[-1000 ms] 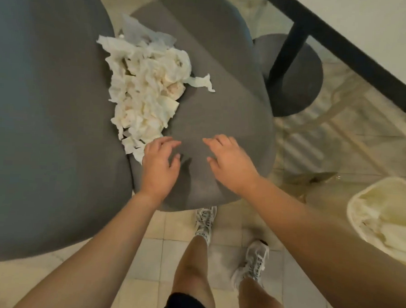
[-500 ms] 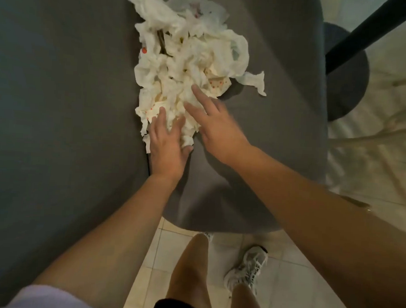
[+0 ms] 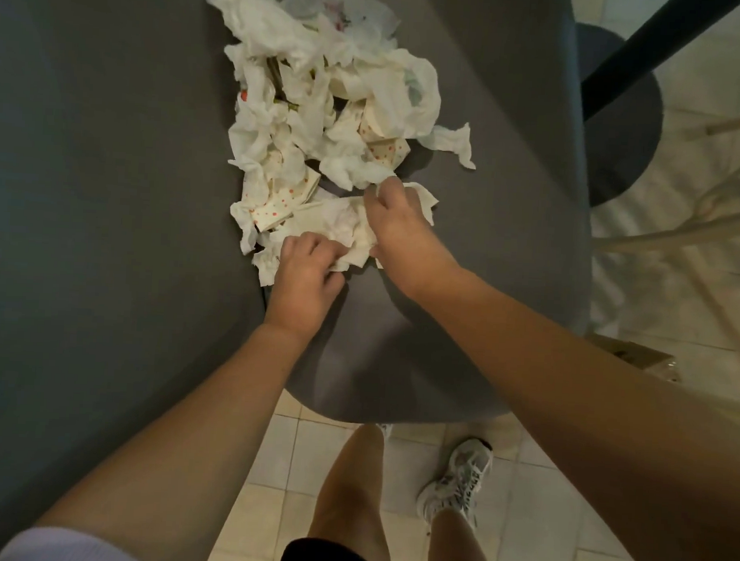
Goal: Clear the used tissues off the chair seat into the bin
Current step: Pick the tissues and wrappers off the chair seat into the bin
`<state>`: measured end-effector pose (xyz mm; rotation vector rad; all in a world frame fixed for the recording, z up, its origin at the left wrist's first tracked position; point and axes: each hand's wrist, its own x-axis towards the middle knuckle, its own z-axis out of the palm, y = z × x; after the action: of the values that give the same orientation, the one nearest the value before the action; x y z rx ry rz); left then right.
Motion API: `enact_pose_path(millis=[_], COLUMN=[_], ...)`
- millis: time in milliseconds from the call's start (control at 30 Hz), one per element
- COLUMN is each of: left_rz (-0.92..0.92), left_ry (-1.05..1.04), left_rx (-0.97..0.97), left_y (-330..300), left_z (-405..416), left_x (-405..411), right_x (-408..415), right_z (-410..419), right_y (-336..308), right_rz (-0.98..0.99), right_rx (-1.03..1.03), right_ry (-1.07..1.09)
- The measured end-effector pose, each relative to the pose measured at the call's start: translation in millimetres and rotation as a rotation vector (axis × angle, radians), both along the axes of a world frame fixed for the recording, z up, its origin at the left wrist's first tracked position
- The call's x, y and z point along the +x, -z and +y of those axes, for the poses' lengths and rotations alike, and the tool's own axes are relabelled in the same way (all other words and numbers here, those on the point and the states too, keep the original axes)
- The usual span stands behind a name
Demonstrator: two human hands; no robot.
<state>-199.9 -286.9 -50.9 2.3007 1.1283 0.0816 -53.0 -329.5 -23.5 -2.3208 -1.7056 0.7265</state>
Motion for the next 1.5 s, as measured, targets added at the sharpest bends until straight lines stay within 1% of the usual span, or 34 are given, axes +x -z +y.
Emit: enact_pose_path(millis=[100,200,267,300,433,567,867,1033,1133,1200,1367,1500], left_rz=[0.019,-0.013,-0.051,-0.072,-0.101,-0.116,-0.179,-0.249,-0.326,-0.365,-0.414,-0.438], left_ry=[0.02,0.074,0.096,0.105,0.183,0.219,0.438,0.613,0.691,0.743,0.888,0.939], left_rx=[-0.005,0.009,0.012,0.008,-0.004,-0.006,0.047,0.091,0.109,0.101,0.041,0.013], left_y=[-3.5,-6.4,-7.8,-8.8,-14.9,-24.7,-58.7,-79.7,-86.8,-90.1,-97.3,-97.9], left_z=[-1.2,-5.4,-9.2,-11.2,-18.6,-19.2,-29.1,-52.6,-75.1,-99.2,-175.6,-236.4], left_x=[0.3,1.6,3.2,4.3,7.7,16.8,58.4,87.7,105.3,117.3,148.9,170.8], right_x=[6.7,15.1,19.4,20.6,25.9,33.3,49.2,53.5,55.6,55.5,57.1,62.2], right_z=[-6.7,-14.1,-18.3,-19.9,-29.1,-49.4,-114.4,-173.6,-220.8,-255.1,-333.2,-388.0], right_y=[-2.0,-7.8,-9.9,-10.1,-11.9,-19.8,-50.9,-67.0,-72.5,-74.7,-80.1,-85.6], right_rz=[-0.071,-0.131,-0.142,-0.146,-0.087,-0.05,-0.027,-0.066,-0.082,-0.107,-0.139,-0.176], right_rx=[0.077,0.154,0.119,0.142,0.214,0.222,0.223,0.35,0.391,0.406,0.351,0.353], right_ry=[0.08,0.12,0.106,0.105,0.153,0.184,0.328,0.428,0.476,0.544,0.706,0.81])
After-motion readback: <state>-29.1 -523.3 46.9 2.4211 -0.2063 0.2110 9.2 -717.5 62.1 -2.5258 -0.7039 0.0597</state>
